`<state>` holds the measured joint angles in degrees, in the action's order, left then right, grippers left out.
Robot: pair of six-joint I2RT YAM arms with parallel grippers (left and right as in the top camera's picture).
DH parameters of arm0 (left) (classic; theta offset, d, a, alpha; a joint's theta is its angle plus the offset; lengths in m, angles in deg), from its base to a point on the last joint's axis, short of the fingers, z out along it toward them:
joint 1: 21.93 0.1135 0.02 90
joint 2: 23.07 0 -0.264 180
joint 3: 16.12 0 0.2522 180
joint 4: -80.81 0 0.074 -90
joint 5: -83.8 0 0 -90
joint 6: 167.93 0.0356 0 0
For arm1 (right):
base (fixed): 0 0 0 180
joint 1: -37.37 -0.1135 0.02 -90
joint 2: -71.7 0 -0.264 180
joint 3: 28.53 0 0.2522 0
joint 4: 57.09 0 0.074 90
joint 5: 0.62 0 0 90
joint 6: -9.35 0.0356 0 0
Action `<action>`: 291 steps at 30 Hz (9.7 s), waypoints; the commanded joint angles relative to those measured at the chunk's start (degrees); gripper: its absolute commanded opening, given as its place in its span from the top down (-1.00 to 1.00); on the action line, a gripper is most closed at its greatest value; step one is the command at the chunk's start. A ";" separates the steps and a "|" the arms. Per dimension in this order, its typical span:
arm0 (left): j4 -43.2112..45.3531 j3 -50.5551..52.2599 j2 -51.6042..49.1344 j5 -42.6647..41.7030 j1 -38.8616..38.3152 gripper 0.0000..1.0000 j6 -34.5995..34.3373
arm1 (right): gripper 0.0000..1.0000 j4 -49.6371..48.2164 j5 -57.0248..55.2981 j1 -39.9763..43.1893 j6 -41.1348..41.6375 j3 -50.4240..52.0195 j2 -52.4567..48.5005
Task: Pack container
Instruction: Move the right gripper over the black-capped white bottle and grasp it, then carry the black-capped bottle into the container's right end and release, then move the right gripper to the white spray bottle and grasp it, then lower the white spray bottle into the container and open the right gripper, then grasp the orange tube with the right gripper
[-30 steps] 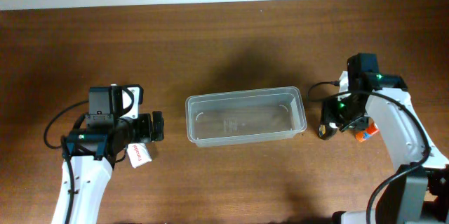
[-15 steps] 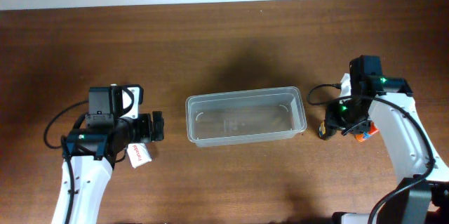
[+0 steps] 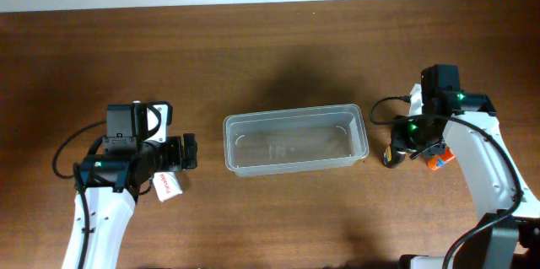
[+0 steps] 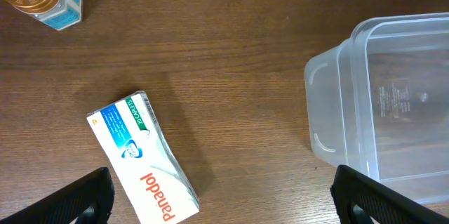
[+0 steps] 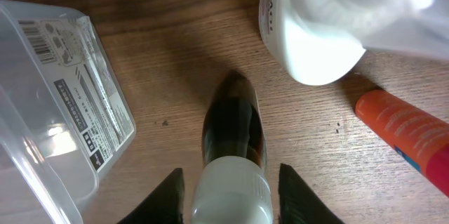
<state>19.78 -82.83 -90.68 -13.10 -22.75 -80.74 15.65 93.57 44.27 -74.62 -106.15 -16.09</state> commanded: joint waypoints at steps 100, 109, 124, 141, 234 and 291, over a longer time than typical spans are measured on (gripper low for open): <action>0.50 -1.11 -0.11 -0.42 0.24 -0.99 0.02 | -0.47 12.76 0.24 5.51 -1.25 -24.81 -10.80; 0.50 -1.11 -0.11 -0.42 0.24 -0.99 0.02 | -0.21 11.15 0.09 5.18 -1.16 -24.81 -15.45; 0.50 -1.11 -0.11 -0.42 0.24 -0.99 0.02 | 0.53 11.39 -0.33 5.18 -1.16 -24.81 -15.50; 0.52 -1.11 -0.11 -0.42 0.24 -0.99 0.02 | 0.72 17.33 0.13 1.66 -2.84 -27.12 -2.95; 0.50 -1.11 -0.11 -0.42 0.24 -0.99 0.02 | 0.70 6.62 -2.97 -20.76 1.40 -21.11 2.54; 0.83 -1.11 -0.11 -0.42 0.24 -0.99 0.02 | -0.59 15.54 -2.71 20.50 8.98 -17.25 5.97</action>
<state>20.13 -82.83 -90.70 -13.12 -22.75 -80.74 30.91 89.55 61.69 -63.81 -126.87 -7.63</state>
